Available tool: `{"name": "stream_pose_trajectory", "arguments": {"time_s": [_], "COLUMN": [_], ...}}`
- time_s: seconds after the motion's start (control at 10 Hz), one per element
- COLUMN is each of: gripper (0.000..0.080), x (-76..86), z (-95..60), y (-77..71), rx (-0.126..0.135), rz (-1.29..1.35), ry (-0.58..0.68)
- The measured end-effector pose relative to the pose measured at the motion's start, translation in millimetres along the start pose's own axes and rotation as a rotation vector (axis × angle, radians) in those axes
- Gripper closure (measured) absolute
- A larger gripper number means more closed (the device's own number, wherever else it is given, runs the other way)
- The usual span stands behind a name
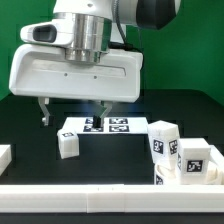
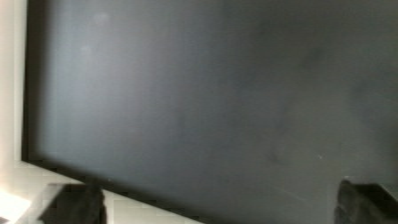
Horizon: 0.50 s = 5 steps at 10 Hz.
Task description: Assemble stool
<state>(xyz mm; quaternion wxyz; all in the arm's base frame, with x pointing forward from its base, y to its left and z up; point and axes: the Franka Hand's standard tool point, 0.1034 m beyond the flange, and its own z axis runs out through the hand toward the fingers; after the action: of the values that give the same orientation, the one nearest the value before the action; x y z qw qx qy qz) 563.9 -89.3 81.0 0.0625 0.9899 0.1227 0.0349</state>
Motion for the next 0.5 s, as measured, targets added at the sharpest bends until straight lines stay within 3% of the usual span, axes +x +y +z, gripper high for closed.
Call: {"name": "stream_pose_trajectory", "arguments": {"time_s": [0.1, 0.2, 0.3, 0.5], "gripper": [0.0151, 0.0151, 0.0151, 0.0151], "x": [-6.0, -5.0, -14.4, -26.8], "z": [1.0, 2.1, 6.6, 15.0], "y": [-5.3, -1.4, -2.0, -0.7], "rx": [0.047, 0.061, 0.076, 0.080], "rz": [0.008, 0.008, 0.016, -0.003], "ry": [-0.113, -0.155, -0.226, -0.340]}}
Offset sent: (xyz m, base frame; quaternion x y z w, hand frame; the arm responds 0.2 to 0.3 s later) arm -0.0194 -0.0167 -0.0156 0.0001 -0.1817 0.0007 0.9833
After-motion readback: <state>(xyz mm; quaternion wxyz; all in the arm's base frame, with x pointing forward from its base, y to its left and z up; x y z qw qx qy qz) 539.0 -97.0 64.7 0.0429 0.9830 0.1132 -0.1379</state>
